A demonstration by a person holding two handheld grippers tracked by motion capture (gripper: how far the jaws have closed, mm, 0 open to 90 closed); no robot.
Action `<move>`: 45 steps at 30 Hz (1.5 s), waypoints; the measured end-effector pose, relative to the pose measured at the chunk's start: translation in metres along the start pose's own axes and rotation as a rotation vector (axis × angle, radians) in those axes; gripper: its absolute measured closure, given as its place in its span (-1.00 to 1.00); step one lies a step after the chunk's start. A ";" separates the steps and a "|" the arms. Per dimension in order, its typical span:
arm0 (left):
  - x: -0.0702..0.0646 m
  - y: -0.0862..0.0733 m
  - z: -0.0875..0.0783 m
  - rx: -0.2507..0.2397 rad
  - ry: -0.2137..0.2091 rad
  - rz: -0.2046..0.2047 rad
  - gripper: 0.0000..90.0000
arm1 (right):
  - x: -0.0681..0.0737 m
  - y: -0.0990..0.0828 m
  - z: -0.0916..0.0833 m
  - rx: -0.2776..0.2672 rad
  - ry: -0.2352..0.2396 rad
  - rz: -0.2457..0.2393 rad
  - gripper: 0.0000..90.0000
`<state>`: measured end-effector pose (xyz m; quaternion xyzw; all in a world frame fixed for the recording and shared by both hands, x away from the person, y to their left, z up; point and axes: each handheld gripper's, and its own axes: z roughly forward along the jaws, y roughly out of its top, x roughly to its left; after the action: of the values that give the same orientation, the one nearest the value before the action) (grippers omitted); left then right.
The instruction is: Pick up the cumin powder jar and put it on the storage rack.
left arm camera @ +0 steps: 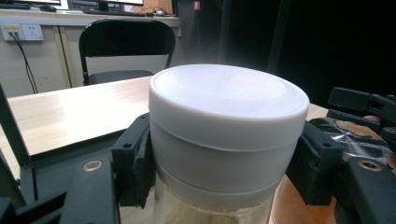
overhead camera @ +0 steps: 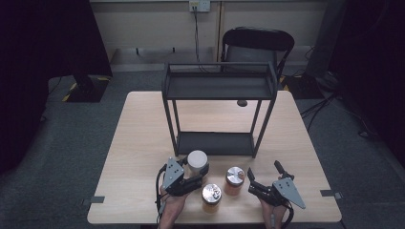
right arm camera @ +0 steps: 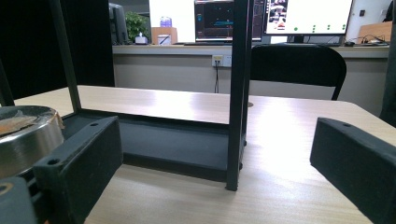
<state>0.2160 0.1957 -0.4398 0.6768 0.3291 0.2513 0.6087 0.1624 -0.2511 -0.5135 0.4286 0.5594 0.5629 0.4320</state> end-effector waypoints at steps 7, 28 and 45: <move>0.001 0.007 0.003 0.003 0.011 0.013 -0.25 | 0.001 0.000 0.000 0.001 -0.004 0.000 -0.97; 0.003 0.027 0.018 -0.016 0.054 0.037 -0.25 | 0.000 0.000 0.000 0.000 -0.002 -0.001 -0.97; 0.012 0.032 0.032 -0.029 0.087 0.021 -0.25 | 0.000 0.000 0.000 0.000 0.001 0.001 -0.97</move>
<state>0.2517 0.1825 -0.4134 0.6597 0.3445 0.2914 0.6010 0.1624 -0.2513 -0.5136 0.4287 0.5592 0.5633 0.4315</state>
